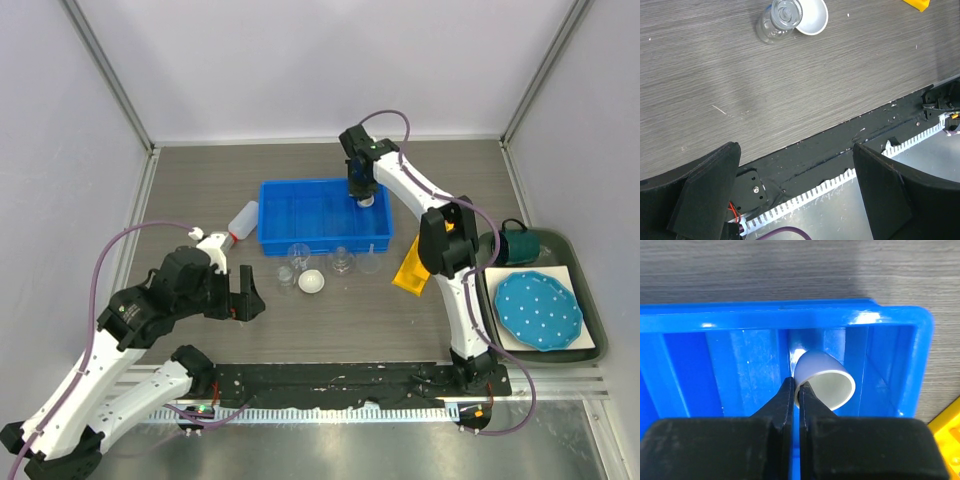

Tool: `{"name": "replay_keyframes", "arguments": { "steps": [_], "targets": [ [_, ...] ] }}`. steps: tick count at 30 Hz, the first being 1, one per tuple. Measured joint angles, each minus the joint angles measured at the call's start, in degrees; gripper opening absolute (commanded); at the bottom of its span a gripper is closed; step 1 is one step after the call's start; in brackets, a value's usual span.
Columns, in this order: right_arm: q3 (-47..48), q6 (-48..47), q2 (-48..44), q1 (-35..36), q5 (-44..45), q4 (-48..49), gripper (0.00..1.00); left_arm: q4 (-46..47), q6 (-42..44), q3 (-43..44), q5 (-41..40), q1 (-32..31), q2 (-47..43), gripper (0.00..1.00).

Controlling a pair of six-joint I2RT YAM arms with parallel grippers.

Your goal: Organize the chemistry lab equipment

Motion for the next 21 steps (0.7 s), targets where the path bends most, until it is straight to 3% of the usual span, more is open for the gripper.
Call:
{"name": "replay_keyframes", "arguments": {
  "steps": [21],
  "targets": [
    [-1.3, -1.5, 3.4, 0.0, 3.8, -0.9, 0.05, 0.0, 0.0, 0.0, -0.2, 0.0, 0.0, 1.00]
  ]
}}
